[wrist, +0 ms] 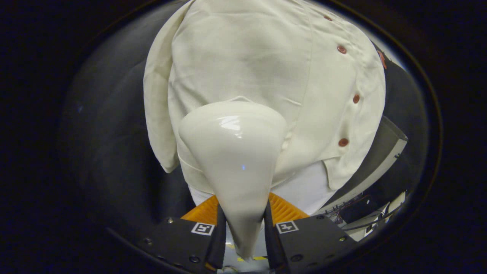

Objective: Iron the clothes twice with a garment steamer, once on the left side and once on the right side.

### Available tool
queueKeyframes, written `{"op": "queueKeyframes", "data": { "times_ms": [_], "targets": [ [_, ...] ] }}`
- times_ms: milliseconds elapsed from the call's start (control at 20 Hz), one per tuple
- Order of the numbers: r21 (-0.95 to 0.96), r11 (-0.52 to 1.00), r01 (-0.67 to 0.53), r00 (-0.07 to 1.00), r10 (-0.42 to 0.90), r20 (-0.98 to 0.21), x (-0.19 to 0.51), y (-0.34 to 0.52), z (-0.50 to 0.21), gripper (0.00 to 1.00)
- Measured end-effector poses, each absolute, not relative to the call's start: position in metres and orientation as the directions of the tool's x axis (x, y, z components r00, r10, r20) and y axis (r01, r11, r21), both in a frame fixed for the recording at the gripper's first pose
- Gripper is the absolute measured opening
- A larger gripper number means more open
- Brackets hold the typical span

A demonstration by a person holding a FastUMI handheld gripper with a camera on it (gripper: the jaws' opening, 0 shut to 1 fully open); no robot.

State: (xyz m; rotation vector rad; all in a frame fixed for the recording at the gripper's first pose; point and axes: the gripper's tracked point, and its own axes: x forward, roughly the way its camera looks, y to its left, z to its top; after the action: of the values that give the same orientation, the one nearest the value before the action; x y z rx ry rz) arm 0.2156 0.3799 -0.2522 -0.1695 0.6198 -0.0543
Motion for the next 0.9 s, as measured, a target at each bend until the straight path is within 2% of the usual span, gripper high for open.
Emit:
{"op": "queueKeyframes", "data": {
  "times_ms": [200,450,900],
  "targets": [
    [-0.154,0.988,-0.010,0.780,-0.088,-0.619,0.204,0.376,-0.267,0.44],
    [-0.106,0.992,-0.063,0.783,-0.016,-0.621,0.174,0.367,-0.246,0.44],
    [-0.066,0.979,-0.191,0.855,0.133,-0.501,0.136,0.320,-0.095,0.44]
  ]
}}
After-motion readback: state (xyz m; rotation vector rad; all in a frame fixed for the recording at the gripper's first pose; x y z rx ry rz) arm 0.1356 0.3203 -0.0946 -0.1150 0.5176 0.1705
